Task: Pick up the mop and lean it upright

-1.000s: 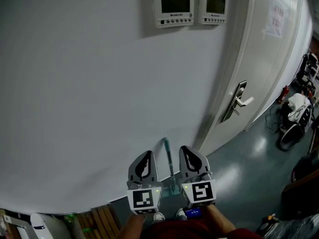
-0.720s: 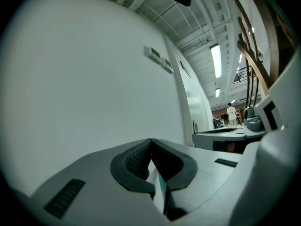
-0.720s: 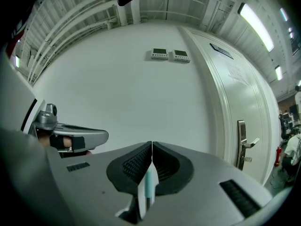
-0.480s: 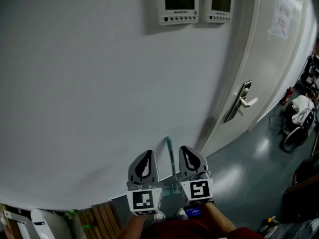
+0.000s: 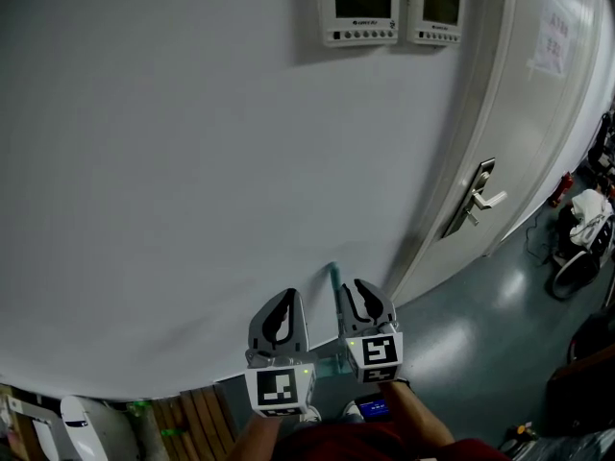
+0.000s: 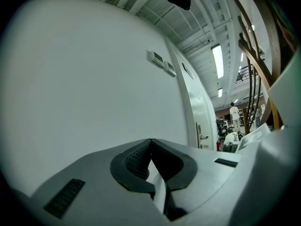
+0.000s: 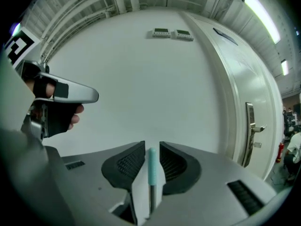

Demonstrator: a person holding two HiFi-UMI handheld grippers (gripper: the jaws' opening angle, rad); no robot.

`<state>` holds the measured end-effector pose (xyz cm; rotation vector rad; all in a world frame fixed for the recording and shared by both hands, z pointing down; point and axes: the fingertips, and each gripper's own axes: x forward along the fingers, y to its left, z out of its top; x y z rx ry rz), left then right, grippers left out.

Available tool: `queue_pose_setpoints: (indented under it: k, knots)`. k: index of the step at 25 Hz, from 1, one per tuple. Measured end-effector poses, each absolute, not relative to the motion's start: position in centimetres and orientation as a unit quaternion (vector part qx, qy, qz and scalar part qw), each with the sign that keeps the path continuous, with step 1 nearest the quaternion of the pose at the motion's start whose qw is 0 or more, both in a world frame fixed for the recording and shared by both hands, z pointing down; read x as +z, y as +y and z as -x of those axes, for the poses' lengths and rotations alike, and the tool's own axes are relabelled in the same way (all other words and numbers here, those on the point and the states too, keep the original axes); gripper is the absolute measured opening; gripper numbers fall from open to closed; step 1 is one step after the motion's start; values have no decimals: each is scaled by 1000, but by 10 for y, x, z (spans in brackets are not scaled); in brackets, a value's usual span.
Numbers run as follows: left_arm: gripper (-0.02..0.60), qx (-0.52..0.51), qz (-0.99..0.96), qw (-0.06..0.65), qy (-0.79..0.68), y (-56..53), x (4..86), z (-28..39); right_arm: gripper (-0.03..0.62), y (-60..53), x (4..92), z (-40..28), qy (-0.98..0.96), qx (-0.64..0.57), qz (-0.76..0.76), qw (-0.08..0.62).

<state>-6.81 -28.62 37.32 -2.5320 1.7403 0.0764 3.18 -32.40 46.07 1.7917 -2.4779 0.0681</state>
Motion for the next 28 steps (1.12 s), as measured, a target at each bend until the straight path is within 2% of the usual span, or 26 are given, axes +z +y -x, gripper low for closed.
queue_pose_setpoints:
  k: [1, 2, 13, 24, 28]
  knots:
    - [14, 23, 823, 34, 567, -286, 374, 69, 122, -327, 469, -30, -812, 27, -581, 47]
    - [14, 20, 822, 36, 567, -285, 376, 70, 130, -330, 475, -28, -814, 29, -579, 50]
    - [14, 10, 814, 42, 579, -284, 379, 84, 181, -365, 529, -15, -813, 52, -570, 104]
    - [14, 13, 806, 38, 591, -282, 376, 94, 176, -385, 560, -16, -800, 77, -583, 117]
    - [14, 3, 806, 43, 591, -282, 382, 95, 110, -386, 559, -15, -799, 70, -586, 118]
